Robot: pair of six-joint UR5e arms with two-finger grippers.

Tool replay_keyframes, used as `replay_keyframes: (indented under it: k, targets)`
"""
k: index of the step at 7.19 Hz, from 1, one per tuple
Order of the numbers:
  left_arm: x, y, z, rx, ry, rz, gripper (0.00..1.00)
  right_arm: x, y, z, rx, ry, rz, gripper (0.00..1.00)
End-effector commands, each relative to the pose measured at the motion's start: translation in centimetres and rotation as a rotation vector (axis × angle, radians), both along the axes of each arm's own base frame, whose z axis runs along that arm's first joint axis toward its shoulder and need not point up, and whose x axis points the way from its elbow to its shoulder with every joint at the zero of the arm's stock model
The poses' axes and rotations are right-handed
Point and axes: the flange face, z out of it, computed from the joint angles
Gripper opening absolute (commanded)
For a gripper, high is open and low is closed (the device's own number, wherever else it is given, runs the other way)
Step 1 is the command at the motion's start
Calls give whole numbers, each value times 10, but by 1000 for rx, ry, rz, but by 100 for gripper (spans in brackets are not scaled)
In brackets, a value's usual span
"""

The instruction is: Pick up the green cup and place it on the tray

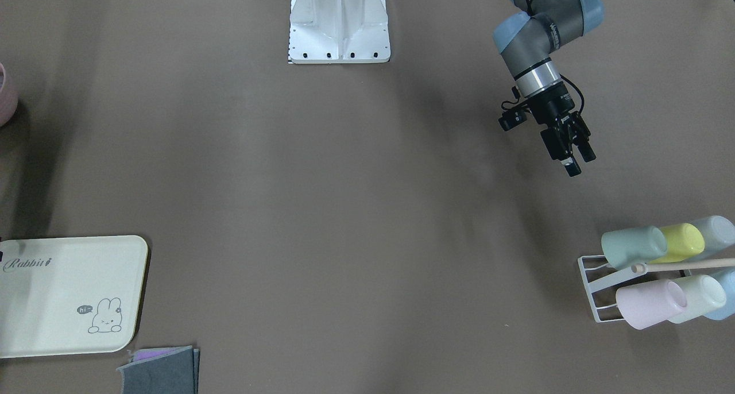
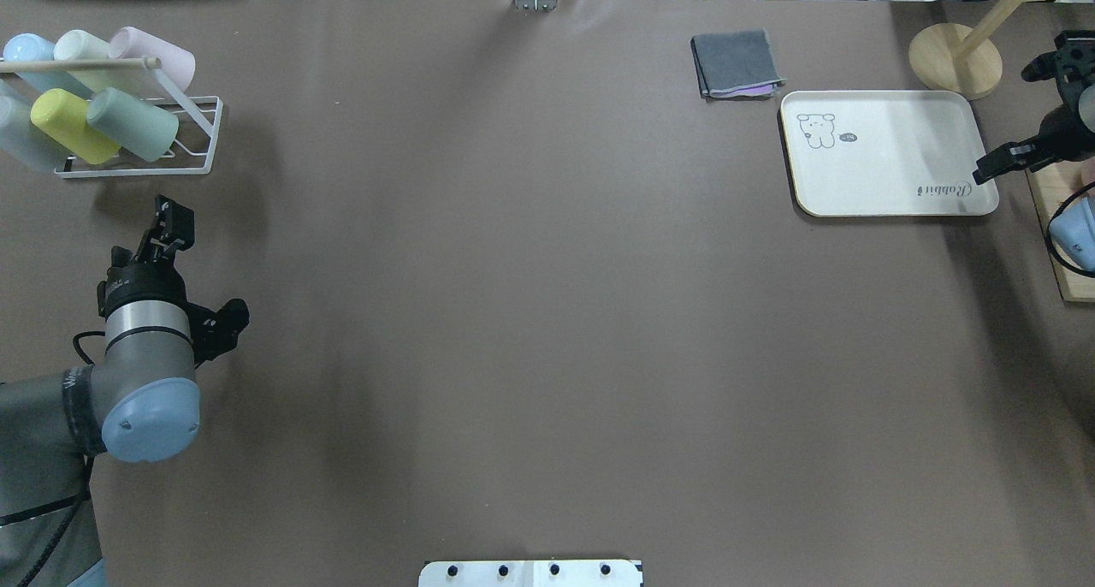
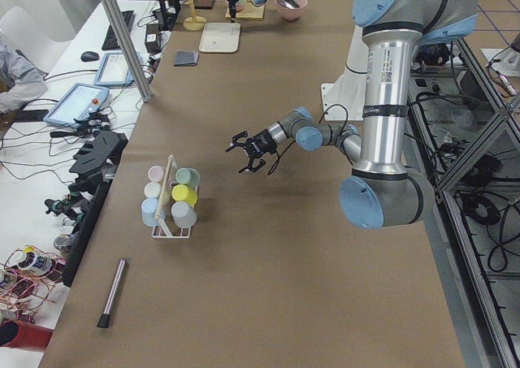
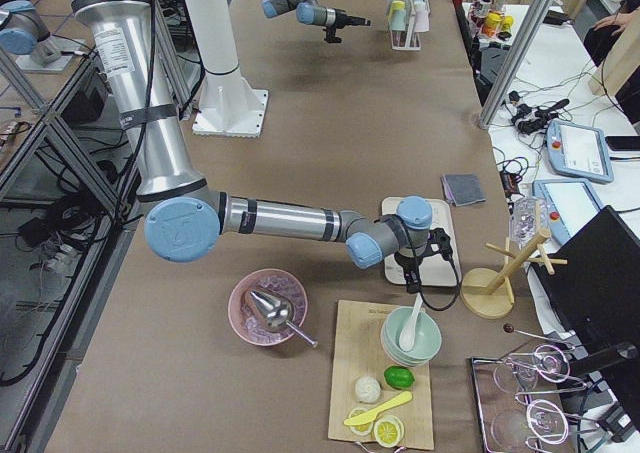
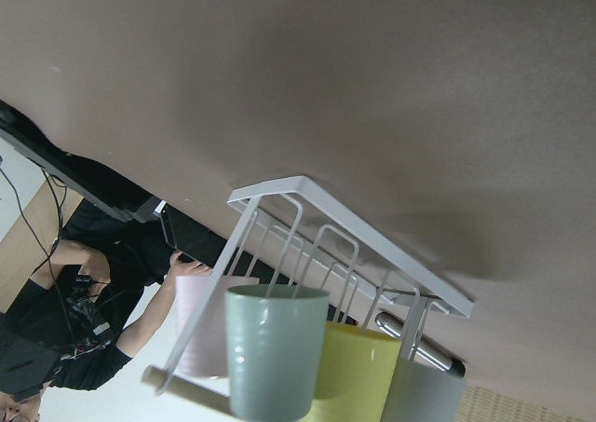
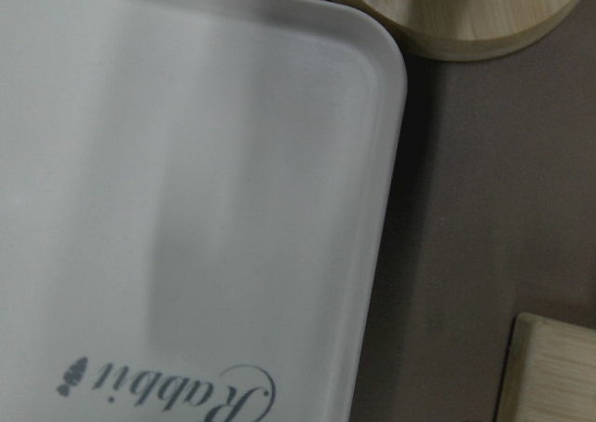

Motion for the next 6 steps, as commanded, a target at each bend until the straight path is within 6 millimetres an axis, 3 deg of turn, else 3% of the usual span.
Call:
replay_keyframes:
  k: [1,5,6]
  targets:
    - [4,-1,28,88,-16,136,97,-1,-1,6,-9,7,0,90]
    - [-14,-20,10,198,-28,115,97,-7,0,11,-8,23,-4,90]
    - [-19,-25,12,197,-33,102,97,-9,4,33,19,21,-7,90]
